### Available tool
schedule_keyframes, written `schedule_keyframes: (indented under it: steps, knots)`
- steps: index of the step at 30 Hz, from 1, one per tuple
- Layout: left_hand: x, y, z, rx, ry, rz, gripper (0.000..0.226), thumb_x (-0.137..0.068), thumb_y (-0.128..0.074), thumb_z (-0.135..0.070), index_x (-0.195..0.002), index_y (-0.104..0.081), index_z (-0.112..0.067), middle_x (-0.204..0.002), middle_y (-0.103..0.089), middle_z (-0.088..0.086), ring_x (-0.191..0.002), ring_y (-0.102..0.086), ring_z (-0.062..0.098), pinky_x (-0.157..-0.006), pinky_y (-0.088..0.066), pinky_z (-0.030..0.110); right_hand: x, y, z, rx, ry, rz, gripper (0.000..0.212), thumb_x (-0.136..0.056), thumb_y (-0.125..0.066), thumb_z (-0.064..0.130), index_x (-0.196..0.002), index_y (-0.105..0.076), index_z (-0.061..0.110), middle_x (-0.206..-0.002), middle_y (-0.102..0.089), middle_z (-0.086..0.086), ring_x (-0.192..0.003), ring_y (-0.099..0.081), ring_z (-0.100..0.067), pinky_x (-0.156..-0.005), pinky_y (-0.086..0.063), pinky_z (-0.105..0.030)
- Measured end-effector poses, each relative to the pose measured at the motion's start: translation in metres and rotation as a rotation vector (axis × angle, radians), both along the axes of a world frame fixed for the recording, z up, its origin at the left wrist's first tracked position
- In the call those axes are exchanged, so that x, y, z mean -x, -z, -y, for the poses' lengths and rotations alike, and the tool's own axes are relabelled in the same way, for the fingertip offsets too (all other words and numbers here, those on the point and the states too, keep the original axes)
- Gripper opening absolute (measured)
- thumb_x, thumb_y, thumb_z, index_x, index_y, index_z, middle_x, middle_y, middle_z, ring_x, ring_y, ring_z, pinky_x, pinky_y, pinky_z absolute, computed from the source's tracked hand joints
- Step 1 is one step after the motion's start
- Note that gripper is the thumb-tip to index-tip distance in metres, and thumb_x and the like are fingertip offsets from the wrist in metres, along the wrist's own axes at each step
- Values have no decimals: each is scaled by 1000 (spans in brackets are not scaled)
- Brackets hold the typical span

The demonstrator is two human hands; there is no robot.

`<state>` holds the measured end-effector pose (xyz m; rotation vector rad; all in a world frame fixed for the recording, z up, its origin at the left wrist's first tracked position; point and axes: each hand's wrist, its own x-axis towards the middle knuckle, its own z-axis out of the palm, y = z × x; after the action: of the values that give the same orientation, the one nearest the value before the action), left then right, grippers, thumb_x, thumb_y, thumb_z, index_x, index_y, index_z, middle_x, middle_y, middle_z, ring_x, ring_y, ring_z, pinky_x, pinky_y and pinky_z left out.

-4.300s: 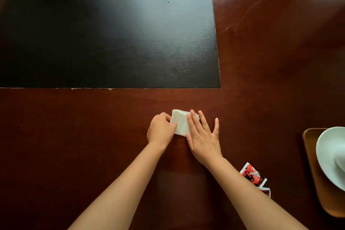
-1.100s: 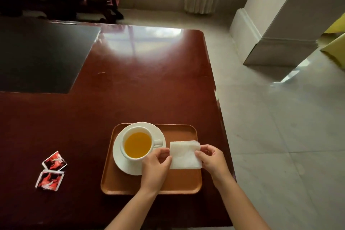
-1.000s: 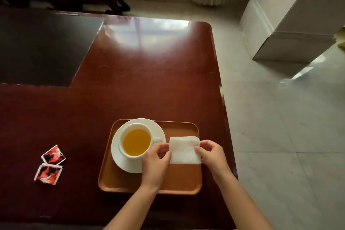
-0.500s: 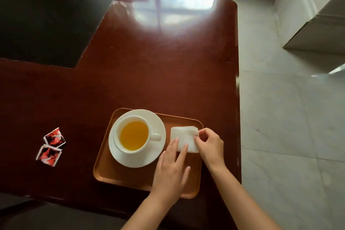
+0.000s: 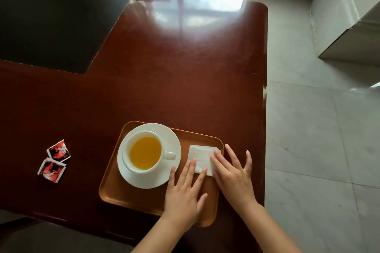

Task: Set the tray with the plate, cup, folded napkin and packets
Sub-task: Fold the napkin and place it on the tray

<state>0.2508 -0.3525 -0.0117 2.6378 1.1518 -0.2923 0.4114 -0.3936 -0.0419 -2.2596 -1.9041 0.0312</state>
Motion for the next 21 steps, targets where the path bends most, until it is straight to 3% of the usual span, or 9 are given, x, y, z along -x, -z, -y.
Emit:
schedule_keyframes:
  steps: [3,5,7,10,12,13,15,18,21]
  knots:
    - [1,6,-1,15,-4,15,66,-92,-33,-56,-146,-2,-33,-156,4,6,-143,7,21,-109,15,48,2,-1,-1,44,-1,10,41,-88,-47,31,-126,-56,18,-130,-60,0,-132,-41,-28,-106,-8,-65]
    - [1,8,-1,12,-6,19,65,-94,-22,-56,-141,17,-35,-153,22,4,-139,24,20,-107,23,47,5,-1,-2,45,-9,15,42,-86,-56,28,-126,-55,16,-131,-59,-2,-132,-41,-29,-105,-7,-65]
    - [1,6,-1,16,1,-2,65,-94,-20,-56,-139,22,-35,-151,27,3,-138,28,19,-106,26,46,7,-2,-4,48,-7,16,49,-80,-70,24,-126,-56,15,-131,-59,-4,-131,-42,-30,-105,-7,-65]
    - [1,-1,-1,-7,0,12,66,-92,-35,-55,-147,-6,-32,-157,1,7,-143,5,22,-110,14,47,8,-6,-4,22,-1,3,45,-81,-68,25,-124,-57,15,-129,-60,-5,-129,-45,-30,-106,-9,-66]
    - [1,-10,0,-23,2,31,65,-84,-54,-53,-141,-38,-26,-151,-33,9,-140,-27,23,-114,-15,49,8,-11,-4,-17,4,-13,39,-82,-66,24,-119,-61,16,-126,-62,-5,-126,-49,-29,-106,-15,-66]
    - [1,-15,0,-40,-3,82,63,-80,-62,-50,-135,-48,-23,-144,-45,9,-134,-39,22,-109,-32,48,8,-14,-6,-39,7,-32,36,-80,-69,22,-116,-64,16,-123,-65,-5,-123,-53,-29,-104,-19,-65]
    - [3,-24,-1,-77,-21,226,57,-76,-69,-41,-127,-56,-19,-132,-59,7,-124,-53,21,-96,-49,40,11,-26,-11,-75,1,-85,32,-75,-75,17,-106,-68,17,-111,-70,-4,-113,-60,-26,-102,-29,-60]
    - [11,-43,-12,-123,-126,392,44,-75,-73,-29,-117,-61,-18,-106,-70,-1,-97,-67,14,-84,-55,33,17,-51,-25,-114,-66,-132,16,-74,-73,16,-89,-70,18,-88,-72,1,-91,-67,-22,-96,-43,-52]
    - [26,-67,-26,-161,-233,393,28,-78,-70,-22,-105,-63,-18,-84,-69,-2,-76,-66,14,-73,-57,34,32,-79,-42,-124,-140,-127,7,-71,-72,18,-76,-67,16,-74,-68,0,-74,-65,-24,-87,-50,-46]
